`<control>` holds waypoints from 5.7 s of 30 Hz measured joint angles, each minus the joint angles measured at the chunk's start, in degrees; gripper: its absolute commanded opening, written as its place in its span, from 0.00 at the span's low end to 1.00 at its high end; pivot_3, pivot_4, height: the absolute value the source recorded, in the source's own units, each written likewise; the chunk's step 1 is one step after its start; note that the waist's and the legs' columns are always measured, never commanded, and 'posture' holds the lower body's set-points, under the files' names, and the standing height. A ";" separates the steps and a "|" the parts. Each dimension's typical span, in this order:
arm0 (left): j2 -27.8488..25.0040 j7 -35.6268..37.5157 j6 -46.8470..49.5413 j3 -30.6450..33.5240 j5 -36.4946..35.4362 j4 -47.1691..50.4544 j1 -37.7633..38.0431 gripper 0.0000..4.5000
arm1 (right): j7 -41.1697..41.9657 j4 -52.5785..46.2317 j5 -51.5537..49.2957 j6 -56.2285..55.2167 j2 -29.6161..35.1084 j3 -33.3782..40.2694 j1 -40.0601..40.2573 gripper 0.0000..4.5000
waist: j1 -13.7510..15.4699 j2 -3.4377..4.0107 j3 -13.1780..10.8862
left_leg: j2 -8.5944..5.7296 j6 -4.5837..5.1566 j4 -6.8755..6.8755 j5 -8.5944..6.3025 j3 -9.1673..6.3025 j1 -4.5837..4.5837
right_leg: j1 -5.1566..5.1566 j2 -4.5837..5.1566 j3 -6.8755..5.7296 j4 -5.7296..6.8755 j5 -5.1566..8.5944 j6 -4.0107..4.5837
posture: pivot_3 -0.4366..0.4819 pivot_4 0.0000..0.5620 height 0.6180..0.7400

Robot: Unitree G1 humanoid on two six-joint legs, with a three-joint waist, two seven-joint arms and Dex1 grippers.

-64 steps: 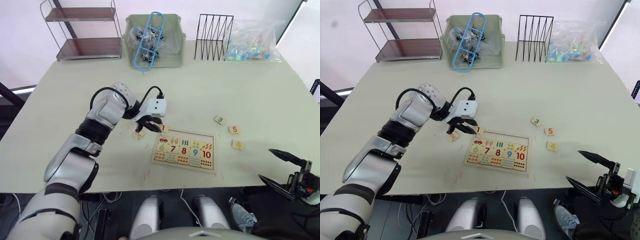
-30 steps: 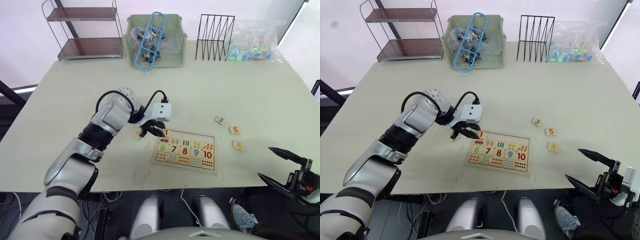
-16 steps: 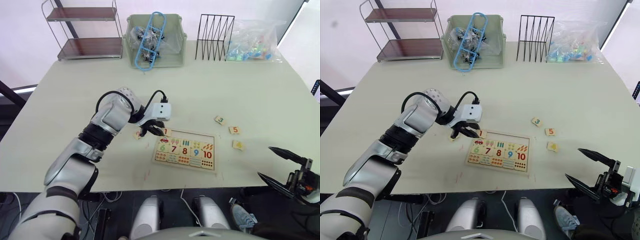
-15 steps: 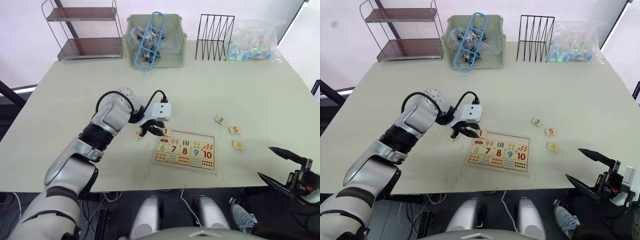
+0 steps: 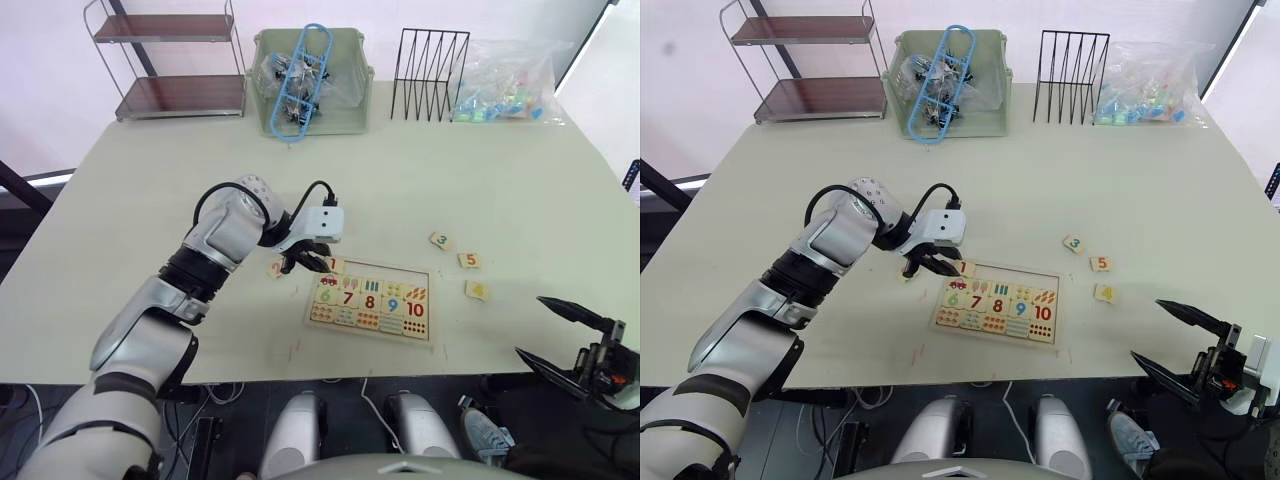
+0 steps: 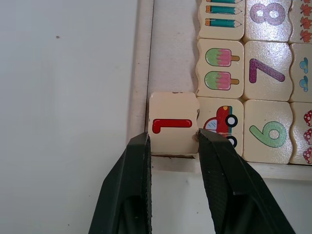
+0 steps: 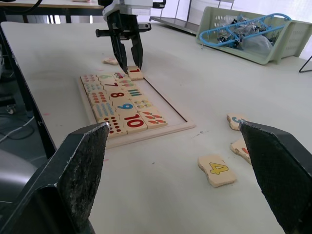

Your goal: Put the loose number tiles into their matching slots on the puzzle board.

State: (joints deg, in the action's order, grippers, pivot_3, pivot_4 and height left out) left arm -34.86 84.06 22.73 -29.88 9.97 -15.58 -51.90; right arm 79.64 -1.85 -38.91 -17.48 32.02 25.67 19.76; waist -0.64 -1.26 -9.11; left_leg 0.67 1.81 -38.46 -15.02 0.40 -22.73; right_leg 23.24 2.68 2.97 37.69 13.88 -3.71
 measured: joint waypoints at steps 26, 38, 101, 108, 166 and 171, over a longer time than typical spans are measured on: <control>-0.91 3.42 1.18 0.44 -2.31 -0.56 -0.21 0.99 | 0.95 0.45 0.36 -0.19 0.00 -0.09 -1.13 1.00 | 0.00 0.00 0.00 | 0.00 0.00 0.00 0.00 -0.02 0.00 | 0.00 0.00 -0.01 0.01 0.00 0.00 | 0.48 0.27 1.00; 1.30 1.87 -5.20 7.13 -7.61 -12.48 -4.52 0.99 | 1.06 0.64 0.48 -0.20 0.00 -0.15 -1.49 1.00 | -0.02 0.00 0.00 | -0.02 0.00 -0.01 0.00 -0.04 -0.01 | 0.00 0.00 -0.03 0.01 0.00 0.00 | 0.48 0.27 1.00; 7.61 0.53 -37.18 11.42 -5.67 -36.66 -3.48 0.01 | 1.05 0.65 0.54 -0.66 -0.02 -0.38 -1.15 1.00 | -0.02 0.00 0.00 | -0.05 0.00 -0.03 0.00 -0.12 -0.03 | 0.00 0.01 -0.11 0.06 -0.01 -0.02 | 0.48 0.27 1.00; 7.58 0.71 -37.18 11.44 -5.66 -36.65 -3.48 0.01 | 1.06 0.66 0.55 -0.67 -0.02 -0.56 -1.29 1.00 | -0.02 0.00 0.00 | -0.05 0.00 -0.03 0.00 -0.12 -0.03 | -0.01 0.01 -0.11 0.06 -0.01 -0.02 | 0.48 0.27 1.00; 0.98 -31.52 4.57 50.60 -37.03 33.75 62.13 0.99 | -11.68 0.62 1.03 9.76 0.57 2.45 3.26 1.00 | -0.05 0.11 0.04 | 0.22 -0.02 0.05 0.00 -0.27 0.04 | -0.03 0.41 -0.40 0.09 0.12 0.25 | 0.48 0.27 1.00; 3.57 -35.09 0.16 52.65 -36.43 36.58 69.22 0.99 | -11.82 1.20 1.78 9.63 0.47 2.43 3.20 1.00 | 0.10 0.13 0.06 | 0.22 -0.02 0.04 0.00 -0.21 0.04 | -0.04 0.42 -0.39 0.02 0.18 0.35 | 0.48 0.27 1.00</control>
State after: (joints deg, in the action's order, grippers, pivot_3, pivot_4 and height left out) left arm -31.28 48.97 22.89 22.77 -26.45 21.01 17.32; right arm 67.82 -0.64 -37.13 -7.85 32.49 28.11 22.96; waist -0.54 -1.13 -9.04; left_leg 0.89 1.79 -38.42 -15.02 0.18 -22.69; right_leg 23.20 3.10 2.58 37.71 14.06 -3.36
